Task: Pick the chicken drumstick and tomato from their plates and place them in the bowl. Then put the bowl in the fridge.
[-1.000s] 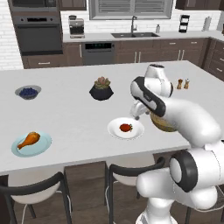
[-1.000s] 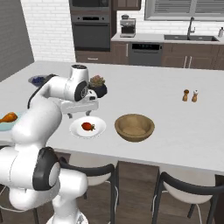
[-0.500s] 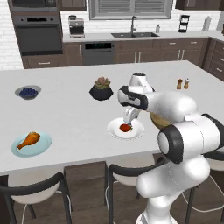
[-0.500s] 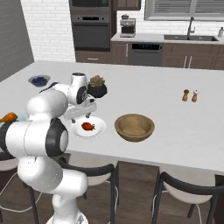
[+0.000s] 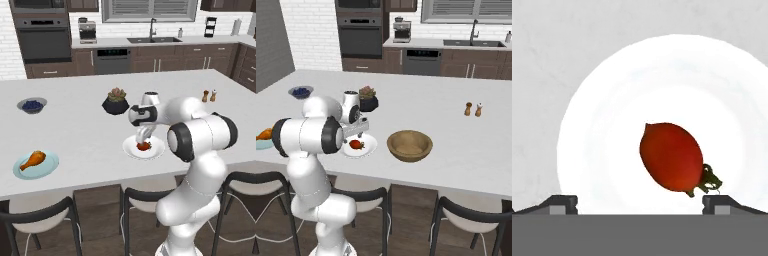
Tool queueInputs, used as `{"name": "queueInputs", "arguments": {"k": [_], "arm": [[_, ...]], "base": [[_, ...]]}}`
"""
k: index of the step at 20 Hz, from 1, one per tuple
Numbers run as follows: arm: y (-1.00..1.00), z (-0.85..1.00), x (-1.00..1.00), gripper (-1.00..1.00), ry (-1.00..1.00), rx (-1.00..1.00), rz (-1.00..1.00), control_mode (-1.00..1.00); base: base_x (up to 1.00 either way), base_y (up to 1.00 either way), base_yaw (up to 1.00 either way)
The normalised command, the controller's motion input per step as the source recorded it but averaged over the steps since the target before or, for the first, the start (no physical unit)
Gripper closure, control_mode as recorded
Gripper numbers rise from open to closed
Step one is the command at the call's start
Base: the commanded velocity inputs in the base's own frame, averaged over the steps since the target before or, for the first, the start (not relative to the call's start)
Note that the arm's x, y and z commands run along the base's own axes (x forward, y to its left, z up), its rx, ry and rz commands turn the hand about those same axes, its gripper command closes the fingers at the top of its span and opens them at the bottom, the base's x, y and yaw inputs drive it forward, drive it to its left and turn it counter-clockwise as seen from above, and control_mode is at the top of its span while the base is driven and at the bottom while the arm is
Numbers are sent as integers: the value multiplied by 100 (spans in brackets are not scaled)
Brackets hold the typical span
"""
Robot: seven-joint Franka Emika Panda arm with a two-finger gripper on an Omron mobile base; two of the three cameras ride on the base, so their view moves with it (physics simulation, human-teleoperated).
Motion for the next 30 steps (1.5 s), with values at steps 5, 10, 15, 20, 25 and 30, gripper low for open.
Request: {"name": "queueInputs", "arguments": {"k": [5,10,15,20,25,30], "arm": [[0,-29,57,-100,2,0,3,-100],[0,-42,8,-100,5,0,5,-100],[0,-42,-3,-100,6,0,5,-100],[-5,-43,-24,-100,5,0,11,-100],[-27,-40,0,-100,4,0,20,-100],[-32,-60,-13,100,1,0,26,-100]], "base": [[0,0,0],[0,0,0],[0,0,0],[0,0,0],[0,0,0],[0,0,0]]}}
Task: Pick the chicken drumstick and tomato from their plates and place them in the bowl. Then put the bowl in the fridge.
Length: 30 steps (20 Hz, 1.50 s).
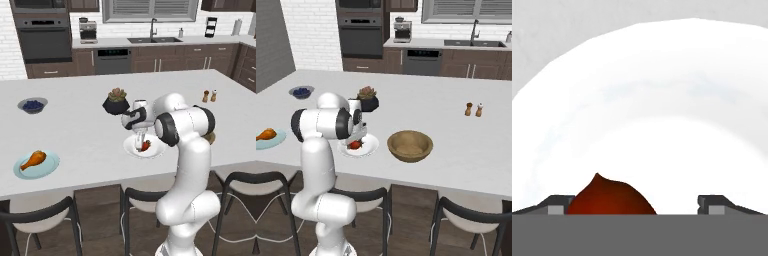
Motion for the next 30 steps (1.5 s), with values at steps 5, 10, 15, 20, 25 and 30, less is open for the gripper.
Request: {"name": "queueInputs", "arguments": {"k": [5,10,15,20,25,30], "arm": [[-55,-1,-57,100,-8,9,17,-100],[-45,57,-89,100,-32,14,1,-100],[-22,89,-42,100,-18,5,-4,-100],[-64,64,-15,100,-2,0,-27,-100],[-96,44,0,100,12,0,-28,-100],[-100,5,8,100,3,0,-14,-100]], "base": [[0,0,0],[0,0,0],[0,0,0],[0,0,0],[0,0,0],[0,0,0]]}}
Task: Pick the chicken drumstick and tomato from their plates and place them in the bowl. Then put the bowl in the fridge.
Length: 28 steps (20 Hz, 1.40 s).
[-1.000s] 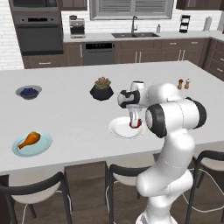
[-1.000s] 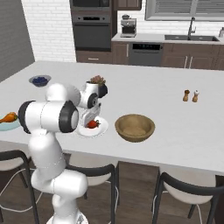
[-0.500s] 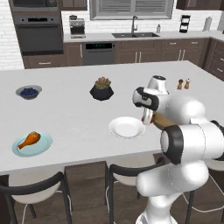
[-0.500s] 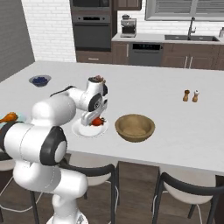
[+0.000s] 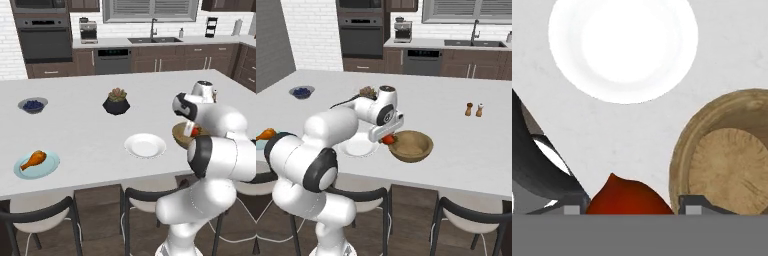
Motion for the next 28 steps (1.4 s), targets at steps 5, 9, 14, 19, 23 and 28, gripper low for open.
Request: {"name": "queueInputs", "arguments": {"k": [5,9,14,19,23,28], "arm": [[-75,-7,31,100,1,4,1,-100],[-56,-35,55,100,0,13,3,-100],[-24,-44,62,100,0,7,4,-100],[0,-51,40,100,0,0,0,-100],[2,-53,43,-100,1,0,0,-100],[2,-12,30,-100,0,0,0,-100]], "base": [[0,0,0],[0,0,0],[0,0,0],[0,0,0],[0,0,0],[0,0,0]]}}
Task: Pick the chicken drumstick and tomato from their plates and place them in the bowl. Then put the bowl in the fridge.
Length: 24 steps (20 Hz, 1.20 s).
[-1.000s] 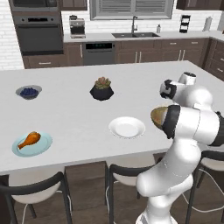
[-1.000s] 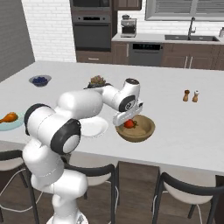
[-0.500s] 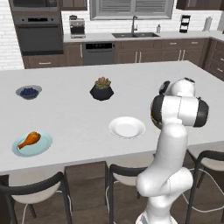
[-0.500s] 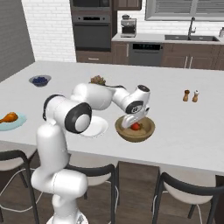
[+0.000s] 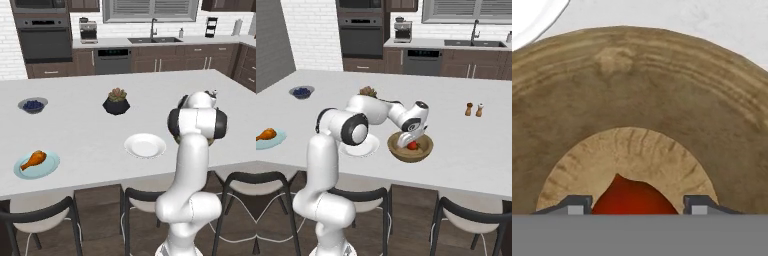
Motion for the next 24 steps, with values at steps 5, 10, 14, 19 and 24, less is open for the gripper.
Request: {"name": "queueInputs", "arguments": {"k": [5,10,14,19,24], "arm": [[0,0,1,-100,0,0,0,-100],[16,9,-41,-100,-10,0,0,-100],[45,63,-86,-100,-16,2,-9,-100],[68,65,-87,-100,-6,7,-17,-100],[85,66,-70,-100,8,10,-20,-100]], "base": [[0,0,0],[0,0,0],[0,0,0],[0,0,0],[0,0,0]]}}
